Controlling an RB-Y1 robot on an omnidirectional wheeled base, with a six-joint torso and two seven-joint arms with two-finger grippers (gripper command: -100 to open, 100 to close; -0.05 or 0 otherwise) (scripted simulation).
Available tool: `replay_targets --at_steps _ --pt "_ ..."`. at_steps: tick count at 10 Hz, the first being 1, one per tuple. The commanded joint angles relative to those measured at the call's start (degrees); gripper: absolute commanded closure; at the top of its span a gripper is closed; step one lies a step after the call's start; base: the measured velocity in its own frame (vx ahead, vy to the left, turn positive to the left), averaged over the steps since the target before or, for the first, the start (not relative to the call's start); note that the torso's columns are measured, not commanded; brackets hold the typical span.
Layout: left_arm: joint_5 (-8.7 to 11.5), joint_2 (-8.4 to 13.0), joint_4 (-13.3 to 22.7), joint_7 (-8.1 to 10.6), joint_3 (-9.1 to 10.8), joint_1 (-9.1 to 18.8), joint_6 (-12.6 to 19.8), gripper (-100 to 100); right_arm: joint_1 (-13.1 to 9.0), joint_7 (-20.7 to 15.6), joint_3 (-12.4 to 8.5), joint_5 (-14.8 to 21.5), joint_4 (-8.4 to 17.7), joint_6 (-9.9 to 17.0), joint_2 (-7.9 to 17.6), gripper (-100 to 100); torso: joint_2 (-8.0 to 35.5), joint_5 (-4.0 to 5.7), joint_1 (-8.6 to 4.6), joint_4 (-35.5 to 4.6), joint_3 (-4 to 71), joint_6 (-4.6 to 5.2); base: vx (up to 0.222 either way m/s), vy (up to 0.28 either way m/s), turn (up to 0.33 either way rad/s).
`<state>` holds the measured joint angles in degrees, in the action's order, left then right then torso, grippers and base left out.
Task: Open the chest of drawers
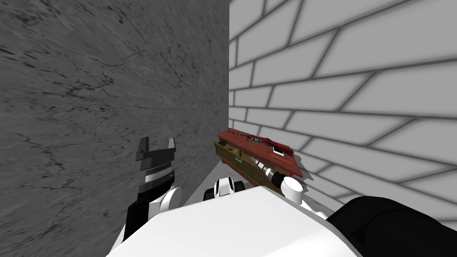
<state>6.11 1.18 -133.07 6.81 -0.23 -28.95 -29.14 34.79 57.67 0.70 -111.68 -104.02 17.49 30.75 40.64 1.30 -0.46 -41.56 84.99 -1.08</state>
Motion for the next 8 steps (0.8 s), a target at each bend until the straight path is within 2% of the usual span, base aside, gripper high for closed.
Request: replay_targets --at_steps 1,8 --pt "0.0 0.0 0.0 0.0 0.0 0.0 0.0 0 -0.1 1.0 1.9 -1.8 1.1 1.3 -0.4 -100 -0.2 0.1 0.06 0.1 0.0 -0.09 0.044 0.006 -0.015" --pt "0.0 0.0 0.0 0.0 0.0 0.0 0.0 0 -0.2 1.9 2.3 -3.5 1.8 2.0 -0.1 -100 -0.3 0.25 0.13 0.2 0.1 -0.19 0.018 0.004 0.007"
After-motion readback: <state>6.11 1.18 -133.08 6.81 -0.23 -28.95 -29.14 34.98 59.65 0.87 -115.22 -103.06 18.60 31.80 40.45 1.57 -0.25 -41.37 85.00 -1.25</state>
